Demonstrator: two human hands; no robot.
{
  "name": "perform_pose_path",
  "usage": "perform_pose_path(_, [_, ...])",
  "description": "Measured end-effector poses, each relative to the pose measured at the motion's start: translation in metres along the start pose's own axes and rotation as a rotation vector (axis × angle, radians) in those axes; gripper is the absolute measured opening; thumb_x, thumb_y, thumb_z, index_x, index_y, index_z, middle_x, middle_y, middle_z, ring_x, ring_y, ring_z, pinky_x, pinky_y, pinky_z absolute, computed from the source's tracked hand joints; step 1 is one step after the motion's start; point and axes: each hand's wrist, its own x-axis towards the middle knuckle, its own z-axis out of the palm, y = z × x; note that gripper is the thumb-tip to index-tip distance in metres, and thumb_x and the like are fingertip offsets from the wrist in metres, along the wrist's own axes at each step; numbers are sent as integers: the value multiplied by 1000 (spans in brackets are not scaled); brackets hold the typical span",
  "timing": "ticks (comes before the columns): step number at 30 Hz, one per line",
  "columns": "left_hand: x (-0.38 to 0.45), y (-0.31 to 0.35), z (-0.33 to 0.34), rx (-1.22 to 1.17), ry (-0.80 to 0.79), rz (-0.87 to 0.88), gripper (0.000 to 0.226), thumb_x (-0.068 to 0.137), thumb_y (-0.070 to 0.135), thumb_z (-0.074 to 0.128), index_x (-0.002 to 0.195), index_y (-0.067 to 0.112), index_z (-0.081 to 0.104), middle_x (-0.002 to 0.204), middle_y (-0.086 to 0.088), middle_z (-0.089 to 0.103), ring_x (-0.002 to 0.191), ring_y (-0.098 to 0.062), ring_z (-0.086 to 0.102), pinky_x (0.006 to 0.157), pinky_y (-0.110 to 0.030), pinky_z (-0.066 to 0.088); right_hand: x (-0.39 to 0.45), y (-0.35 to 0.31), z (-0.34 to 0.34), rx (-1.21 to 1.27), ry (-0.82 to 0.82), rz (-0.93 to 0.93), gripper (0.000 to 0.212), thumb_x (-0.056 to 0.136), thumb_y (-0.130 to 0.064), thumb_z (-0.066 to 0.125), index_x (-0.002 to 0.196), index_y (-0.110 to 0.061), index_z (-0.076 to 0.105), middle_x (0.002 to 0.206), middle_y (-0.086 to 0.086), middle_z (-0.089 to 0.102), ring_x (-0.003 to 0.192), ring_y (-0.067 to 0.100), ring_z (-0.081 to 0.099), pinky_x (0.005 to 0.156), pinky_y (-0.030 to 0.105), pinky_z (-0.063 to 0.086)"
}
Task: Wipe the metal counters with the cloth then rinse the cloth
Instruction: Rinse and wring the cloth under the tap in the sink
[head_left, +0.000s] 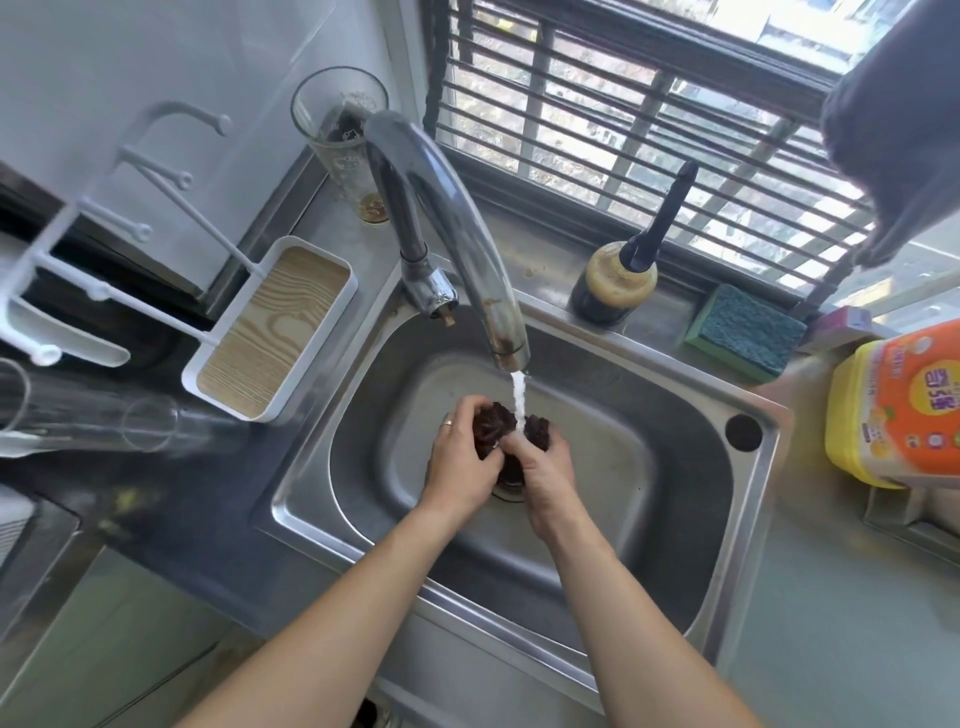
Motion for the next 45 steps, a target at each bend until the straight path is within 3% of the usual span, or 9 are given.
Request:
perform_pose_path(6, [-1,-9,1,-64,82,46,54,73,-2,61,116,30,59,109,0,66,101,-18,62,88,-23,49,-2,-6,1,58,-107,-64,28,80,-1,70,106,-11,72,95,11,76,86,21,71,77,30,59])
perform_pose_path(12, [-11,-3,12,-124,51,27,43,72,5,46,112,16,56,111,-8,58,101,-22,56,89,-18,45,1,2,17,-172,-34,-37,62,86,-70,58,102,-12,72,99,9,78,96,22,74,94,47,57])
perform_pose_path(15, [-14,-7,17,-94,1,55,41,75,10,41,114,10,52,110,-14,60,102,-30,56,91,-36,47,2,5,17,-396,143,-156,46,88,-60,61,86,-15,70,80,1,76,82,21,72,81,41,57])
perform_pose_path(20, [-12,-5,16,44,-54,170,33,79,-12,45,110,-1,49,109,-20,57,102,-32,50,82,-20,33,-2,-8,9,-549,274,-272,40,92,-39,72,64,-14,59,57,-1,58,60,22,54,55,21,36])
perform_pose_path(26, [-17,2,11,1,-107,270,37,77,-4,48,102,22,41,96,-2,53,85,-14,40,77,-28,37,-4,-27,5,-495,401,-173,60,101,-51,56,64,-4,64,61,9,61,73,32,58,71,33,39])
perform_pose_path(32, [0,-3,15,-558,78,-302,22,96,6,44,98,19,62,101,-13,70,90,-27,66,66,-32,56,-4,-21,2,-256,228,-284,30,88,-52,65,82,-23,65,78,-5,70,79,17,65,84,44,54])
perform_pose_path(36, [8,13,18,-692,-10,-320,22,98,24,39,94,15,59,92,-12,68,87,-23,66,73,-31,56,-6,-5,7,-372,95,-317,40,76,-63,76,97,-33,59,95,-4,71,92,16,69,87,41,57])
perform_pose_path(41, [1,9,28,-552,25,-206,34,106,42,36,94,26,63,99,4,69,92,-1,65,91,-24,49,-8,-8,11,-479,232,-442,31,89,-40,77,80,-17,59,66,-7,61,60,6,52,64,21,45])
perform_pose_path(45, [-5,4,27,-436,-18,-113,41,92,57,46,90,19,61,86,-1,70,81,-21,65,83,-42,52,-9,-18,7,-485,370,-311,46,96,-45,66,61,-17,55,58,-1,58,60,22,52,64,29,42])
